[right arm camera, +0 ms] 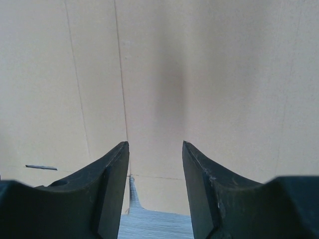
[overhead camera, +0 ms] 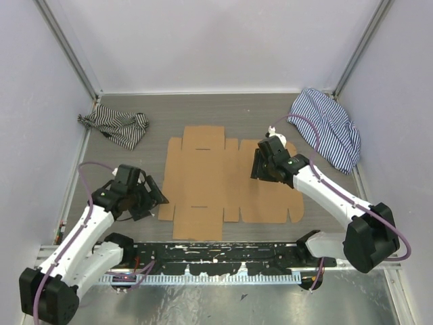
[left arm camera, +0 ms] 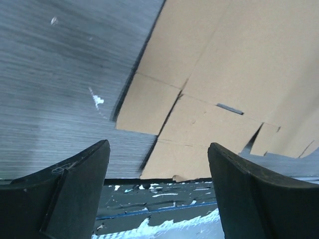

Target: Fold the paper box

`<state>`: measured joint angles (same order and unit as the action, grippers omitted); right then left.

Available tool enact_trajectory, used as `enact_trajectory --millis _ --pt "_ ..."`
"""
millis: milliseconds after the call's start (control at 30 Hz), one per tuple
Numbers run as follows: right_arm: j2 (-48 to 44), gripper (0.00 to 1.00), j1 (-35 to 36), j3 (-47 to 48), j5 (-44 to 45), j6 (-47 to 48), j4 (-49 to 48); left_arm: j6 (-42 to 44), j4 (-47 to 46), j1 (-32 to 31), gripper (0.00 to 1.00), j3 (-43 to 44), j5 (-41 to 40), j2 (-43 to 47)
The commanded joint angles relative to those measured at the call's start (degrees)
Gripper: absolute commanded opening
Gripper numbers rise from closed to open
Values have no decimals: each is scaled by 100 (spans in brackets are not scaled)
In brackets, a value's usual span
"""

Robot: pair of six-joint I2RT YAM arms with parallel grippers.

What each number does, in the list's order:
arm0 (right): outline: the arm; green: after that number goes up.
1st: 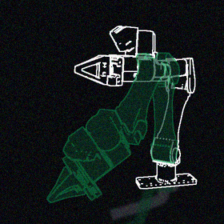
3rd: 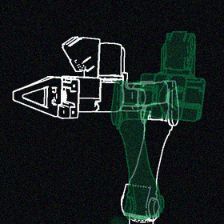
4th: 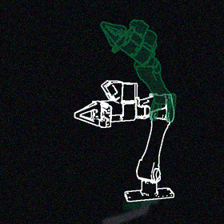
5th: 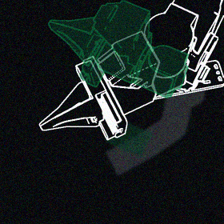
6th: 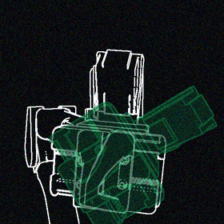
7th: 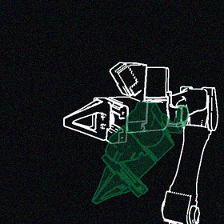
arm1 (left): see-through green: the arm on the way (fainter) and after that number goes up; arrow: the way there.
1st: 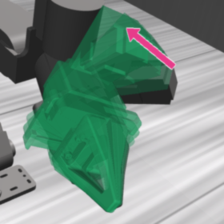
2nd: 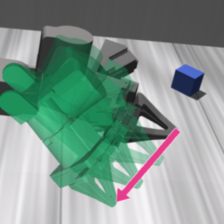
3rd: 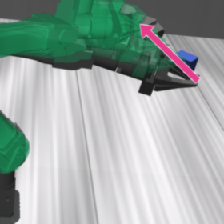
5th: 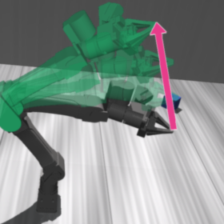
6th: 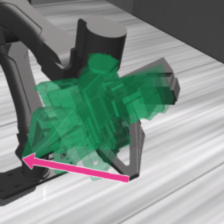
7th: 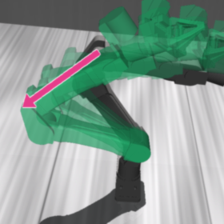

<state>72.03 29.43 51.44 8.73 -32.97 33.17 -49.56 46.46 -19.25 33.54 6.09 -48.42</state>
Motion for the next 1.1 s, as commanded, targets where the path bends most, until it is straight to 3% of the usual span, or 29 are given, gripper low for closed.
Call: enact_trajectory --millis 0,333,633,833,1067 --pt "-41 53 57 -63 121 -127 -198 -339 149 -18 86 -410 163 -93" --pt "-142 53 115 -197 138 -60 -282 -175 -388 -22 83 -476 26 -899" --pt "380 52 115 -533 -66 -91 -763 -270 -1086 -18 81 -763 284 -1275" --pt "706 51 116 -703 -150 -158 -1050 -474 -1557 -18 72 -961 332 -1130" --pt "756 51 125 -699 -124 -182 -1085 -529 -1426 -18 56 -855 385 -914"
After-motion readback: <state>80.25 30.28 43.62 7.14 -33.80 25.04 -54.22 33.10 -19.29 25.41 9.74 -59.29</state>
